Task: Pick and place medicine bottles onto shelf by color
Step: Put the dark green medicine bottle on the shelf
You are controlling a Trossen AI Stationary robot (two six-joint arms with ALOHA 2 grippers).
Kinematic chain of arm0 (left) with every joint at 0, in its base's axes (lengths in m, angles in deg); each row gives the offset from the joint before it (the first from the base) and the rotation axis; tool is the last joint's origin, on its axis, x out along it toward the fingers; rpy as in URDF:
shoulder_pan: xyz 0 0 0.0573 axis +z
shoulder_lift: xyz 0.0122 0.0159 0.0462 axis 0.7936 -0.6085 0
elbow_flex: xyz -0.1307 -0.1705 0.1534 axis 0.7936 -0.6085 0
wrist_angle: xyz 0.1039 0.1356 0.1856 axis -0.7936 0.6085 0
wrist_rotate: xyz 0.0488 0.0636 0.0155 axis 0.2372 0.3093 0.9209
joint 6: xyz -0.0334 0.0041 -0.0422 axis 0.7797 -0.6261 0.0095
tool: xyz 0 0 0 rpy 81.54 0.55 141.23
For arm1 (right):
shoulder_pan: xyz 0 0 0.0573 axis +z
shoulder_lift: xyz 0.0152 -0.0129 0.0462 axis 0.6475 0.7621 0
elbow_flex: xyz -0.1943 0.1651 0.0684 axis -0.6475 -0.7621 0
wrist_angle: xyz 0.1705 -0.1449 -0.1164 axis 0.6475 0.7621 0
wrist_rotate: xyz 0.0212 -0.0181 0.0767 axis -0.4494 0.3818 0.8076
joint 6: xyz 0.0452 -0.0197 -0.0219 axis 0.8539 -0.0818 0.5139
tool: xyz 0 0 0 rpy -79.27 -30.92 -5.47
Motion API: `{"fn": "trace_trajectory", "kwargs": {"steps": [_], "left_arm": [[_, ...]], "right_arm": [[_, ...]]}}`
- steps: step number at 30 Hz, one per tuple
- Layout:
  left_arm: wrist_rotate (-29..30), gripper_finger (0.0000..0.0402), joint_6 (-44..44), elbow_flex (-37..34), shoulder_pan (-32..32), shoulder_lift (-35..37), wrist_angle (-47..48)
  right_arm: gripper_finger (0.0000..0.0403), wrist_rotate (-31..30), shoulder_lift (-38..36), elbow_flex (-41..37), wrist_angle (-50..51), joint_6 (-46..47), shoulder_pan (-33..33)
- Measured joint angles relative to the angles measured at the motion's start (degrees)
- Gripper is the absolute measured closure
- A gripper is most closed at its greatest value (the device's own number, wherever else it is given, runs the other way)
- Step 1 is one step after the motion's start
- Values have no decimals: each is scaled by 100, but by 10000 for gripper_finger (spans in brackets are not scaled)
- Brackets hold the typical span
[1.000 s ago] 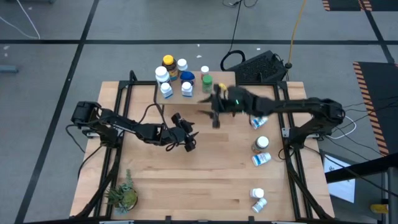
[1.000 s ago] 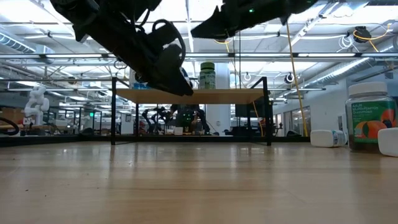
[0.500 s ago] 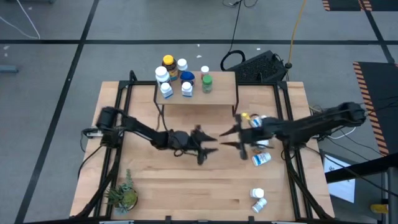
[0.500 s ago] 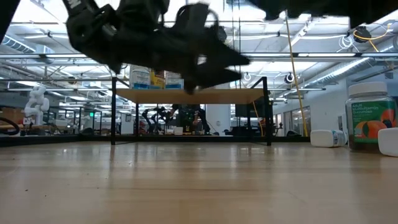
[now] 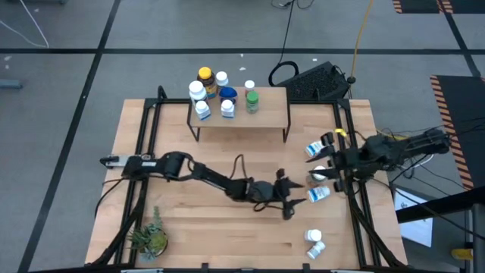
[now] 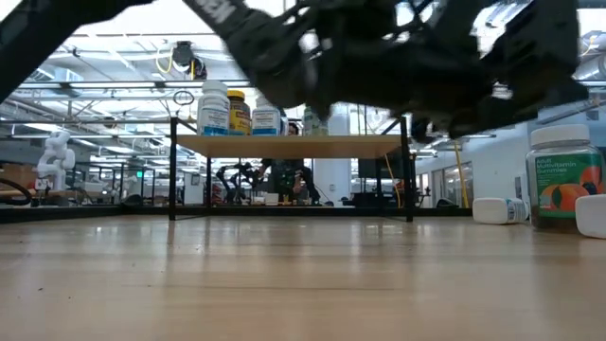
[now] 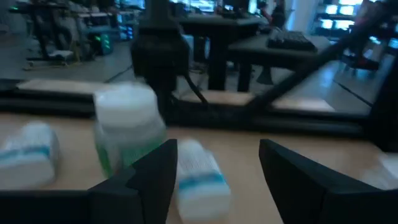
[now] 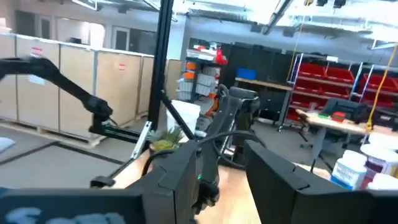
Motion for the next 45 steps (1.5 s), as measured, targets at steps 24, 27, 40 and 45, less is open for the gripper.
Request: {"fn": "trace_trajectory", "kwargs": {"steps": [24,27,40,45], "left_arm": [[-1658,53,-1006,2456,979,-960,2036],[-1654,52,-1096,2458,999,-1038,2020],[-1653,52,-478,2452,1025,-1168,1710],[-1666,52,-315,2460,1034,-1255,1468]], "right_arm": [[275,4,-617,-2,285,317,356],[275,4,-513,-2,264,326,356],[275,0,-286,-2,76,286,356],[275,0,-286,-2,25,286,356]]}}
